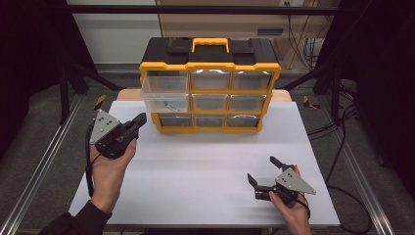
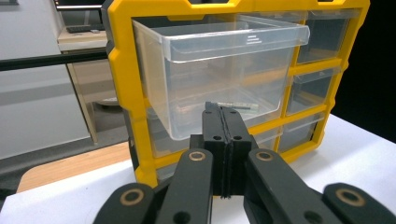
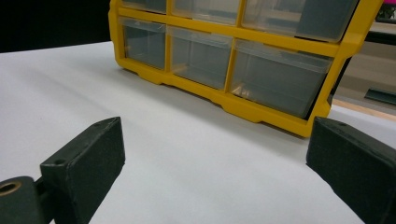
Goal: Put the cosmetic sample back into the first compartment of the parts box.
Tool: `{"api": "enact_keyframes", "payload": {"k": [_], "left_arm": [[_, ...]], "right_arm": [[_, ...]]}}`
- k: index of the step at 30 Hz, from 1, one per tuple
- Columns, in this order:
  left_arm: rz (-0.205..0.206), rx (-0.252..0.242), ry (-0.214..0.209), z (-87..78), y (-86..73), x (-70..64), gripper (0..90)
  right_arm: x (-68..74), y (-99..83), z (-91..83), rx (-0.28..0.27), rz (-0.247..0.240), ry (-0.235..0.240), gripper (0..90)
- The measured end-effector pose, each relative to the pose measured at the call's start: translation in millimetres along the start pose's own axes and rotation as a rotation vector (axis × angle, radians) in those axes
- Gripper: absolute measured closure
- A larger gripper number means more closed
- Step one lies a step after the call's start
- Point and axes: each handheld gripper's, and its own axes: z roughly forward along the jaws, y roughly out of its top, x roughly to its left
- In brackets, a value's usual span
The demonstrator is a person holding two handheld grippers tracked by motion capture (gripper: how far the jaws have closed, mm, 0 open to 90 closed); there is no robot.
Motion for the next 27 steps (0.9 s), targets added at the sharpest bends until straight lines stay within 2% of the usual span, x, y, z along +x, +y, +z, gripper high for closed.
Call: {"api": "enact_keyframes", "payload": {"k": [8, 16, 27], "left_arm": [[0.004, 0.006, -0.01, 9.4, 3.0, -6.9, 89.2], [0.018, 0.029, -0.017, 19.5, 8.1, -15.8, 89.3], [0.02, 0.05, -0.022, 30.1, 15.6, -21.6, 89.3]], "right_arm": [[1.5, -3.6, 0.0, -0.009, 0.004, 0.002, 5.2], [-0.4, -3.8, -1.9, -0.014, 0.014, -0.022, 5.1], [0.6, -4.4, -0.4, -0.014, 0.017, -0.021, 5.0]]}}
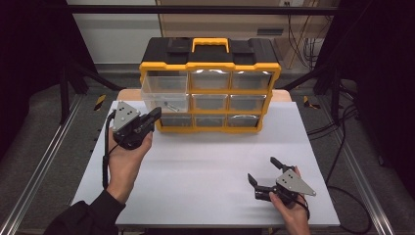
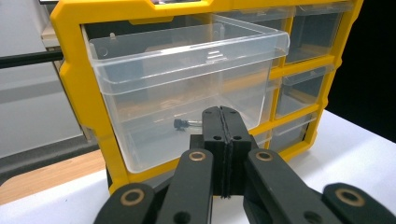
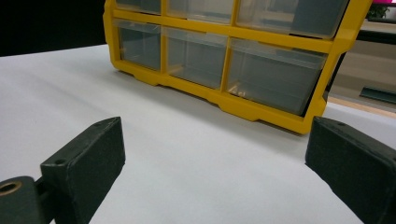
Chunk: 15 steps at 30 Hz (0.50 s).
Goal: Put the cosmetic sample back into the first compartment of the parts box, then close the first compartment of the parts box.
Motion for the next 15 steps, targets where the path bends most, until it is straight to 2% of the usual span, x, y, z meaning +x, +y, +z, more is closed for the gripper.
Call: {"api": "enact_keyframes", "payload": {"k": [9, 15], "left_arm": [[0.025, 0.01, 0.005, 6.7, 1.3, -2.1, 89.4], [0.0, 0.021, 0.016, 11.0, 1.2, -1.8, 89.4]], "right_arm": [[0.2, -0.1, 0.0, 0.0, 0.0, -0.001, 5.0], [1.5, 0.0, 0.5, 0.004, -0.007, 0.001, 4.9]]}}
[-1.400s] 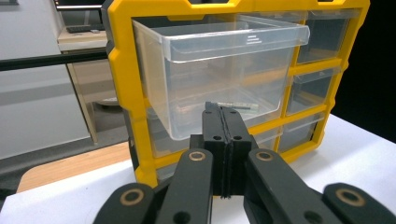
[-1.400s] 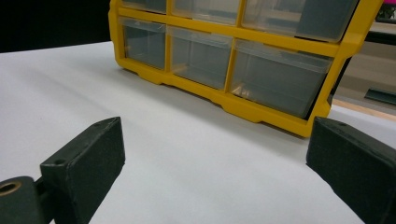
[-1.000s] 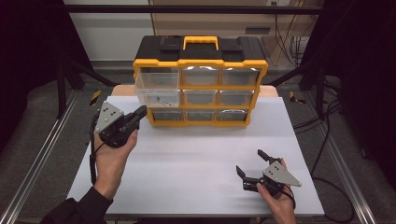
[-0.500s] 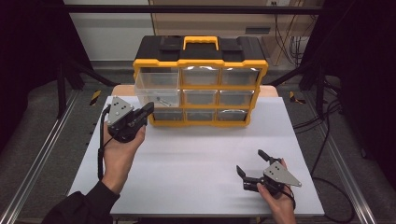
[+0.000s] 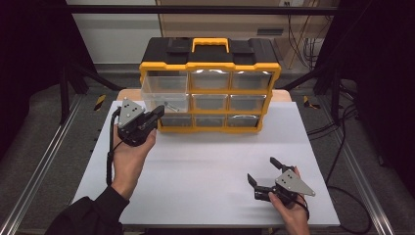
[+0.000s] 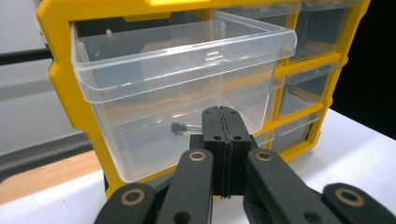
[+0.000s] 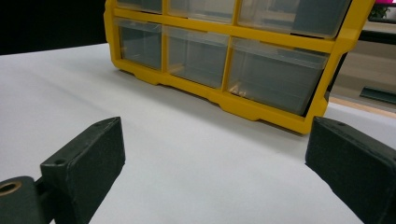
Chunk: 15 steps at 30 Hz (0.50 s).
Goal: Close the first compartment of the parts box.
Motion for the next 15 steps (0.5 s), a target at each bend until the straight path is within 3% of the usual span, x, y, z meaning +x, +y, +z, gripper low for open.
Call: {"api": "enact_keyframes", "payload": {"k": [15], "left_arm": [[-0.023, 0.022, 0.003, 9.9, 0.8, -0.1, 89.4]], "right_arm": [[-0.8, 0.1, -0.7, -0.002, 0.006, -0.001, 4.5]]}}
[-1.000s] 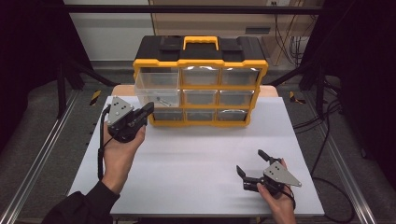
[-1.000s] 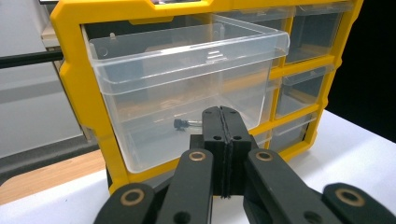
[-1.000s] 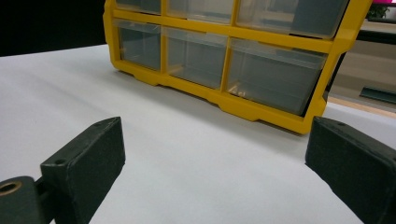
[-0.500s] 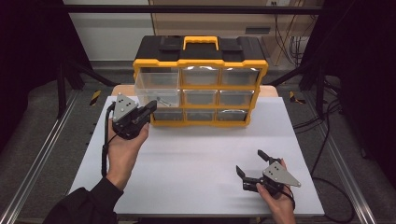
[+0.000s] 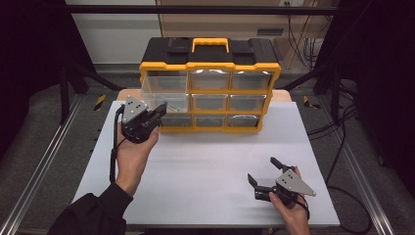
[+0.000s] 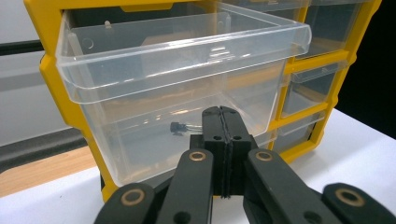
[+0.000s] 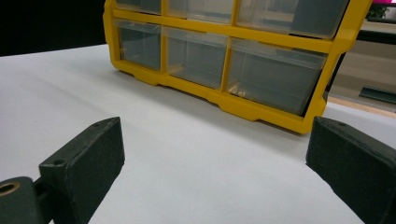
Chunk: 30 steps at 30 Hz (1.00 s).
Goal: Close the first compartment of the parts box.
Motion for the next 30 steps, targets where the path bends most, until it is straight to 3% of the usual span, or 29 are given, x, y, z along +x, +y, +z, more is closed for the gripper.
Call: {"api": "enact_keyframes", "payload": {"k": [11, 30], "left_arm": [[0.026, 0.005, 0.013, 7.8, 1.2, -4.3, 89.4], [0.033, 0.003, 0.009, 17.3, 6.2, -10.5, 89.4]], "right_arm": [[-0.2, 0.1, -0.3, -0.001, -0.001, 0.001, 4.2], [-0.6, 0.2, -0.9, -0.002, 0.001, 0.001, 3.9]]}}
